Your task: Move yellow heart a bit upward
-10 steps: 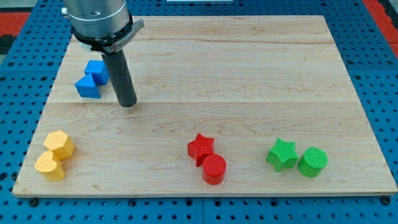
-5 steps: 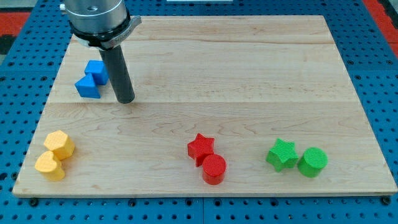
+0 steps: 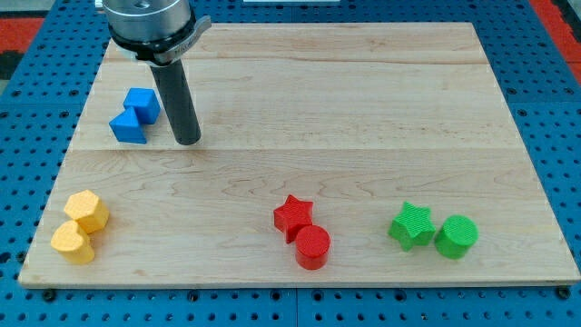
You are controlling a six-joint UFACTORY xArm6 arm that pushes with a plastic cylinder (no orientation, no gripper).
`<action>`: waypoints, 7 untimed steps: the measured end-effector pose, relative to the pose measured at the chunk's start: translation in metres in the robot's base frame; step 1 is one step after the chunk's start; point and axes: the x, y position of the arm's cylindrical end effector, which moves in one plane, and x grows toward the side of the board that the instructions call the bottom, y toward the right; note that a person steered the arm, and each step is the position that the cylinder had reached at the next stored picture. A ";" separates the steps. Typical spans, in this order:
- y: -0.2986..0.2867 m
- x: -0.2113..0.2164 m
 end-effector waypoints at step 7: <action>-0.085 0.159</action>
